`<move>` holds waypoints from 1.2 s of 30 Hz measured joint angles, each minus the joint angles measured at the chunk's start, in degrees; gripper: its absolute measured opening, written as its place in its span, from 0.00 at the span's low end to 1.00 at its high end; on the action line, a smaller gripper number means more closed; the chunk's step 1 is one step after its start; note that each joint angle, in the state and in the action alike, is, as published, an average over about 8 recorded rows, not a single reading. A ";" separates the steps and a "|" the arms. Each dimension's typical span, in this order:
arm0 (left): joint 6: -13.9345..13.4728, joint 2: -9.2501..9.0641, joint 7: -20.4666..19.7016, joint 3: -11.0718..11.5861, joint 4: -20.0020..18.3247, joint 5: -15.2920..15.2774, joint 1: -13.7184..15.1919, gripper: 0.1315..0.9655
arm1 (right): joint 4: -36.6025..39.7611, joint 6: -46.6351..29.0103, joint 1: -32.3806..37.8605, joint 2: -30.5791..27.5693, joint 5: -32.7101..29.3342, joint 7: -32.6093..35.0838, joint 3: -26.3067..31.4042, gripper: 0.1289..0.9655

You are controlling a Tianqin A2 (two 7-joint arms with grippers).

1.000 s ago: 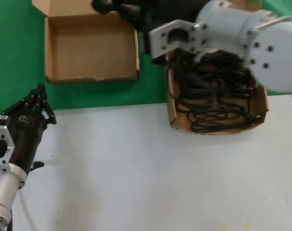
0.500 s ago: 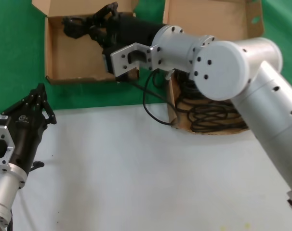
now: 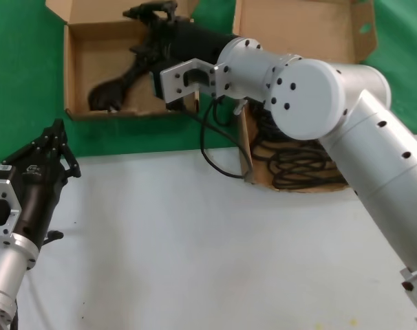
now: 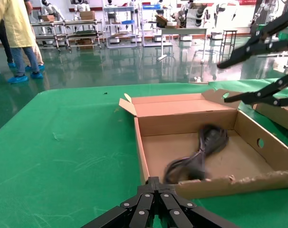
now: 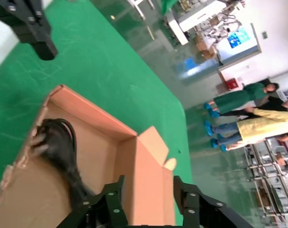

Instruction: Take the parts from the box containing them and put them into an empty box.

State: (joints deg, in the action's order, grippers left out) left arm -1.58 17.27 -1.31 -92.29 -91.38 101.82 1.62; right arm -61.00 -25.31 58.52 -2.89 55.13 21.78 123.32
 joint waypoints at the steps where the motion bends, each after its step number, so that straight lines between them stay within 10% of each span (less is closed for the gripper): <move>1: 0.00 0.00 0.00 0.00 0.00 0.00 0.00 0.02 | -0.37 0.11 -0.15 -0.11 -0.06 -0.22 -0.32 0.21; 16: 0.00 0.00 0.00 0.00 0.00 0.00 0.00 0.02 | -14.27 2.90 -8.92 -3.71 5.84 -6.78 -9.08 0.58; 27: 0.00 0.00 0.00 0.00 0.00 0.00 0.00 0.02 | -17.01 7.69 -16.33 -6.30 25.18 4.83 -12.39 0.82; 36: 0.00 0.00 0.00 0.00 0.00 0.00 0.00 0.03 | -16.82 7.62 -17.05 -6.19 27.90 7.43 -13.11 0.95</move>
State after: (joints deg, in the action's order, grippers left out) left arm -1.58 17.27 -1.31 -92.29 -91.38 101.82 1.62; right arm -77.82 -17.69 41.47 -9.08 83.03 29.21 110.21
